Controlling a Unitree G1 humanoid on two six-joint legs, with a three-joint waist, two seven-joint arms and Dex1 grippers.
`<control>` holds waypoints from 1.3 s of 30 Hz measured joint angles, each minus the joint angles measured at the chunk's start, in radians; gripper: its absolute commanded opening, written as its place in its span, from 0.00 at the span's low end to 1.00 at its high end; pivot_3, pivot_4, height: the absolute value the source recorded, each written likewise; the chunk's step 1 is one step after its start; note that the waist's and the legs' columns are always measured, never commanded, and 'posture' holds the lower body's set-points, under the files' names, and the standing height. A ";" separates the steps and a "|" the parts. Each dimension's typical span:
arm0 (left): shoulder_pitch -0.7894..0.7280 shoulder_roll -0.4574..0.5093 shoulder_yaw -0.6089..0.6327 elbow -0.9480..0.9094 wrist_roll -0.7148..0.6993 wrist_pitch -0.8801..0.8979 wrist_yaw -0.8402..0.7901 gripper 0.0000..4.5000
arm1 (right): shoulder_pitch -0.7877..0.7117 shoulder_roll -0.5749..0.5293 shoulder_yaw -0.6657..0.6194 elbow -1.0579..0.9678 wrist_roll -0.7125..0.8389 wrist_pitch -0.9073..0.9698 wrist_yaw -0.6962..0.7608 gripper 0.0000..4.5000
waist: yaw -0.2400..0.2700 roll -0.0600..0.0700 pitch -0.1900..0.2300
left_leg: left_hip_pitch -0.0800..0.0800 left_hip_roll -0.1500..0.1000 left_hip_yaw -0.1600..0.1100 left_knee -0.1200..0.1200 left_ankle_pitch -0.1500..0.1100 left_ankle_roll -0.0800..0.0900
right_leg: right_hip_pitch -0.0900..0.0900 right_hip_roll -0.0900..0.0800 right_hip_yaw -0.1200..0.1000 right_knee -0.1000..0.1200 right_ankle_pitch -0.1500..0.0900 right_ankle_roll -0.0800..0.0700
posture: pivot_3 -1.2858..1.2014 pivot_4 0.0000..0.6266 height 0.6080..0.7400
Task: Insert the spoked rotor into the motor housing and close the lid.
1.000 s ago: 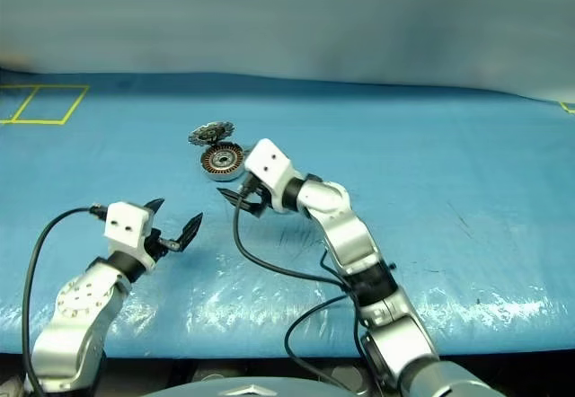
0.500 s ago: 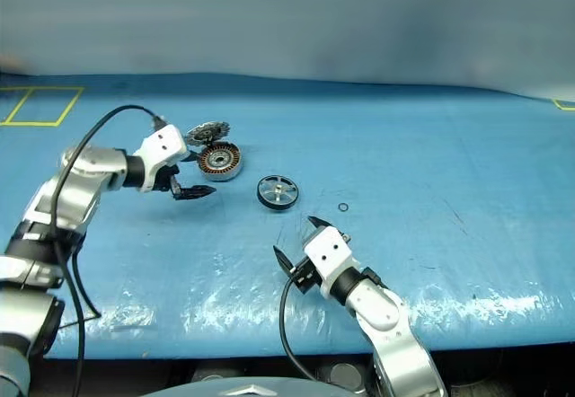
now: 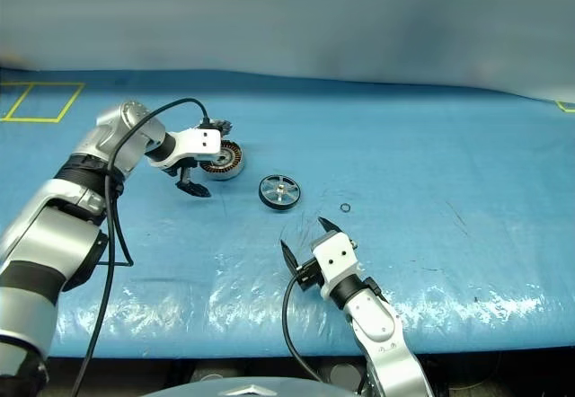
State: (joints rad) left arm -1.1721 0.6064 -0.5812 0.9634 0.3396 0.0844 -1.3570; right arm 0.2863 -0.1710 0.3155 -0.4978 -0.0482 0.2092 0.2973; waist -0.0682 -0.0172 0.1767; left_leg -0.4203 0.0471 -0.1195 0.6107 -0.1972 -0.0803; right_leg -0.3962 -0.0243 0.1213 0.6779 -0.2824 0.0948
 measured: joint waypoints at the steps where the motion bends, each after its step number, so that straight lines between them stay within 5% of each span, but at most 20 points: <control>1: -0.014 -0.010 -0.008 0.020 0.018 -0.006 -0.005 0.98 | -0.002 -0.009 0.000 0.000 0.003 0.001 0.006 1.00 | 0.000 0.000 0.000 | 0.000 0.000 0.000 0.000 0.000 0.000 | 0.000 0.000 0.000 0.000 0.000 0.000 | 0.52 0.24 1.00; 18: -0.157 -0.153 -0.047 0.224 0.175 -0.021 0.001 0.98 | 0.005 -0.070 0.002 -0.024 0.037 0.043 0.045 1.00 | 0.001 -0.001 0.001 | -0.001 0.000 -0.001 0.002 0.000 0.000 | 0.001 0.000 0.000 0.000 0.000 0.001 | 0.52 0.24 1.00; 39: -0.215 -0.193 -0.035 0.316 0.209 -0.009 0.034 0.98 | 0.016 -0.050 0.009 -0.024 0.032 0.043 -0.003 1.00 | 0.000 -0.002 0.001 | -0.001 -0.001 -0.002 0.003 0.000 0.000 | 0.001 0.000 0.000 0.002 0.001 0.001 | 0.52 0.24 1.00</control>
State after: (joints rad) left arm -1.3874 0.4135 -0.6159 1.2798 0.5487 0.0753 -1.3235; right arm 0.3020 -0.2210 0.3241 -0.5222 -0.0166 0.2522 0.2941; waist -0.0680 -0.0188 0.1776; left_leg -0.4209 0.0464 -0.1211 0.6137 -0.1972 -0.0799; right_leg -0.3950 -0.0243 0.1210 0.6796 -0.2819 0.0959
